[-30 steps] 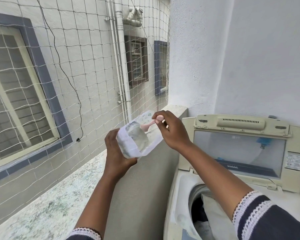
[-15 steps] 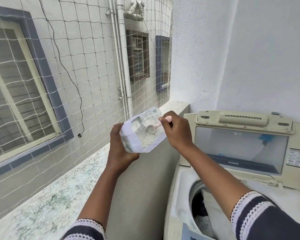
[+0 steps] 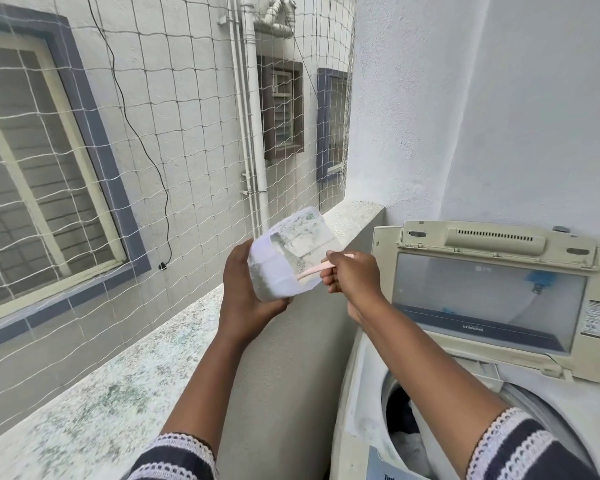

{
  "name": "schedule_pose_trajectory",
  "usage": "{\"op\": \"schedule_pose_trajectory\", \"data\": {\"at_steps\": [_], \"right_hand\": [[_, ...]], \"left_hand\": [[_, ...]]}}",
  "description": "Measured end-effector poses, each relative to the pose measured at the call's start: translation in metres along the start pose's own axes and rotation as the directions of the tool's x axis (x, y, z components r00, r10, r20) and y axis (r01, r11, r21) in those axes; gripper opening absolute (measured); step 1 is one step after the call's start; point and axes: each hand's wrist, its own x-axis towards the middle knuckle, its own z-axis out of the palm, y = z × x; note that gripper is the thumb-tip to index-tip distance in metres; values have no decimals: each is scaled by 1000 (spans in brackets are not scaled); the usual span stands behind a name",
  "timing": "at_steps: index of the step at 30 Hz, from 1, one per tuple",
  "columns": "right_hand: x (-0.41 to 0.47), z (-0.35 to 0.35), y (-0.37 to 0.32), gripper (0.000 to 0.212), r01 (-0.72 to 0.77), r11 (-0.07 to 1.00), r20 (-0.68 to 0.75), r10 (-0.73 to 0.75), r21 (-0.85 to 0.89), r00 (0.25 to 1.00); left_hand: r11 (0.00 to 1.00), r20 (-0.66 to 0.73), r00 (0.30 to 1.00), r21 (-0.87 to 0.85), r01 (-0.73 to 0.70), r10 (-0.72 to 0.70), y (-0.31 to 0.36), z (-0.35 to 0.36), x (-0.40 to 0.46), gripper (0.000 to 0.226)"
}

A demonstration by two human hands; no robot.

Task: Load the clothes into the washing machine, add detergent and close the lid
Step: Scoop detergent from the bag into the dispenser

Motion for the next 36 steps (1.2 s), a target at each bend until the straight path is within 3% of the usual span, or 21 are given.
{"op": "schedule_pose_trajectory", "data": {"at_steps": [4, 9, 12, 17, 24, 36], "right_hand": [[6, 1, -8, 13, -68, 989, -44, 74, 133, 996], [17, 7, -28, 18, -29, 985, -33, 35, 172, 999], [24, 13, -38, 17, -10, 985, -21, 13, 170, 1000], [34, 20, -43, 14, -30, 982, -14, 33, 184, 999], [44, 27, -44, 6, -15, 991, 5, 14, 136, 1000], [57, 29, -42, 10, -30, 991, 28, 27, 130, 999]], "left_hand": [[995, 5, 1000, 99, 15, -16, -9, 1, 10, 87], [995, -96, 995, 100, 15, -6, 7, -6, 8, 73], [979, -136, 984, 152, 139, -118, 4, -3, -1, 88], [938, -48, 951, 160, 309, -305, -10, 0, -2, 109], [944, -40, 951, 116, 309, -307, -9, 1, -2, 113], [958, -92, 956, 49, 282, -277, -8, 1, -2, 116]]}}
